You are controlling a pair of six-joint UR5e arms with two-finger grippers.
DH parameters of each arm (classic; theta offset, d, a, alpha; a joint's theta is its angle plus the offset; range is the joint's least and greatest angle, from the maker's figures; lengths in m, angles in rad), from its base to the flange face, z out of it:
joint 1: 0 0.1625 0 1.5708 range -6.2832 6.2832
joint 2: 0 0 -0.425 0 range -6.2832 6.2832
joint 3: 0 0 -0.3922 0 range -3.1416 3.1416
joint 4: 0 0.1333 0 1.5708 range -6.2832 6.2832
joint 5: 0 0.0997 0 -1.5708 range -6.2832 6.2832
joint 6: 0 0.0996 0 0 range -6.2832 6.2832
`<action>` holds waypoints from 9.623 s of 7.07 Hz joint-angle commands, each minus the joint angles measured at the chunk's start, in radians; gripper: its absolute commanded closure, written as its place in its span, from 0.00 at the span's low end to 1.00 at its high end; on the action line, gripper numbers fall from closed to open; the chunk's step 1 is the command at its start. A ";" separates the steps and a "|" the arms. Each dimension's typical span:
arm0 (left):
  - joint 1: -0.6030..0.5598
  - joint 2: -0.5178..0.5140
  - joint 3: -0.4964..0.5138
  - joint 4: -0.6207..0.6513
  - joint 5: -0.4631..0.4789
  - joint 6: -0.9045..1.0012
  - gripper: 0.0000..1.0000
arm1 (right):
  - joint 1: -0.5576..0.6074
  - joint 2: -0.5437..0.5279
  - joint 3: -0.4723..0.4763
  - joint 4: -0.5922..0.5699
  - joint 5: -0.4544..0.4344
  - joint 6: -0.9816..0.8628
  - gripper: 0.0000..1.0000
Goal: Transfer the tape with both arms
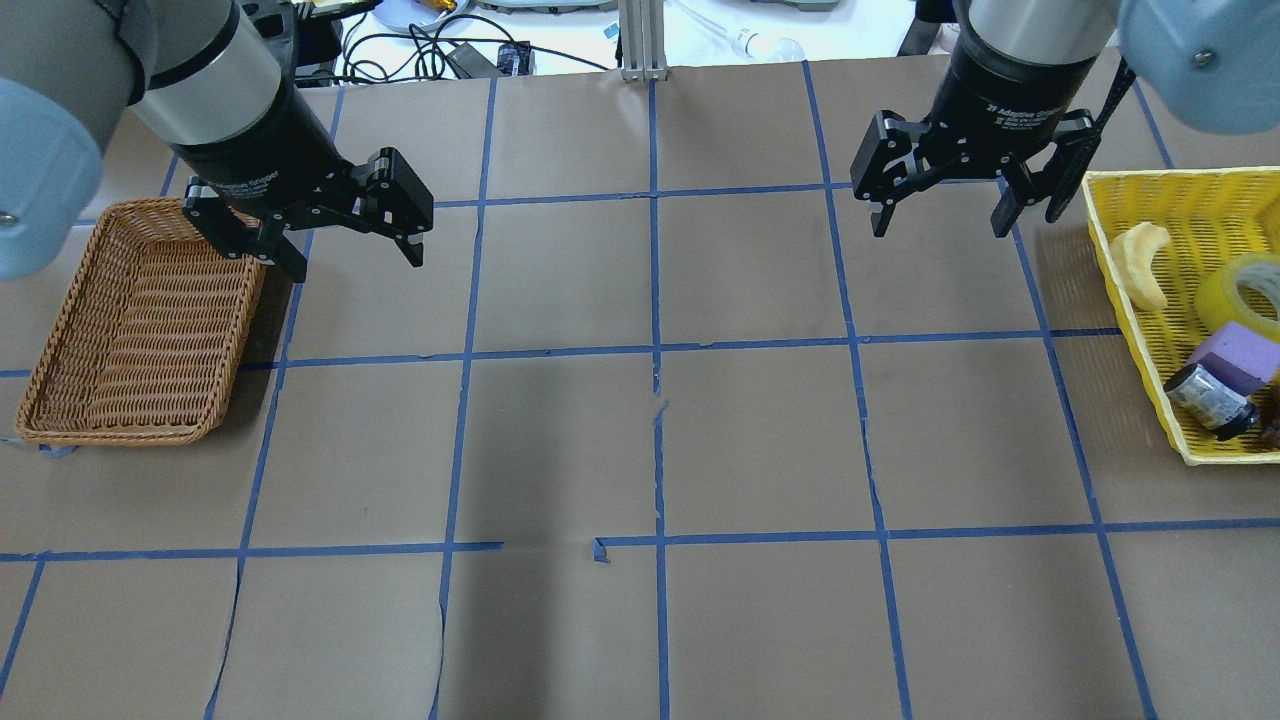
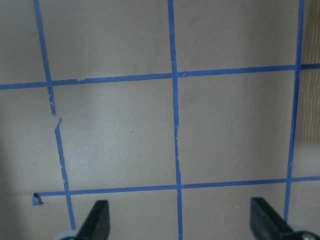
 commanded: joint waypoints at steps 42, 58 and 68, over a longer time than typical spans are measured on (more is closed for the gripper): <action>0.058 -0.398 -0.003 0.470 -0.233 -0.408 0.00 | 0.198 0.562 -0.244 -0.444 0.069 -0.020 0.00; 0.269 -0.514 0.258 0.036 0.084 0.253 1.00 | -0.049 -0.071 0.204 -0.183 -0.007 -0.200 0.00; 0.506 -0.403 0.055 0.236 0.185 0.783 0.00 | -0.052 -0.070 0.206 -0.180 -0.008 -0.185 0.00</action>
